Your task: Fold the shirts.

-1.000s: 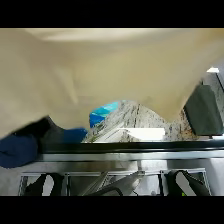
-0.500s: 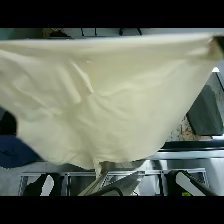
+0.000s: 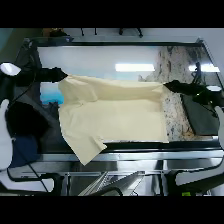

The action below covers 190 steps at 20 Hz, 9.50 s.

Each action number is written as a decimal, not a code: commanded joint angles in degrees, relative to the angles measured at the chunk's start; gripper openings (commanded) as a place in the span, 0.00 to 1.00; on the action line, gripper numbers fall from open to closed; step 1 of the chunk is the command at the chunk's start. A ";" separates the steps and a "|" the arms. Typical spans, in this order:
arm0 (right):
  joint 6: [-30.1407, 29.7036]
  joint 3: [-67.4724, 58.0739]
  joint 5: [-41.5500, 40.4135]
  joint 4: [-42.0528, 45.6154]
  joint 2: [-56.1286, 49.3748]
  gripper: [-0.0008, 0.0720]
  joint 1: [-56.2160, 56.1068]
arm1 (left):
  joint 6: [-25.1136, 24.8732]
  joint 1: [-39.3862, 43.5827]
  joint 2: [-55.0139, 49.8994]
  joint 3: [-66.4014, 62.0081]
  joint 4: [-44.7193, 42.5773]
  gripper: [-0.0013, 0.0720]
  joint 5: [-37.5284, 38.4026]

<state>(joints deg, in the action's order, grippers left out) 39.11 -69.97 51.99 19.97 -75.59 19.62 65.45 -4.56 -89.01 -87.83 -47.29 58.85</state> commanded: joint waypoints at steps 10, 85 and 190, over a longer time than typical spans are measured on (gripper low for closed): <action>1.86 -21.42 5.22 9.66 -13.03 0.04 -2.75 | 14.93 3.37 -18.23 -28.24 -17.64 0.04 13.31; 23.08 23.39 26.51 35.89 12.50 0.22 -2.21 | 14.51 6.47 30.36 48.59 -20.46 0.04 12.92; 22.84 -27.91 -1.31 7.39 -13.53 0.84 -45.81 | 2.91 0.00 11.56 -27.78 46.84 0.04 32.96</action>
<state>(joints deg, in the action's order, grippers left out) 61.89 -97.82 49.47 25.56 -91.90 -29.69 68.47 -4.19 -77.80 -115.63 -0.58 90.94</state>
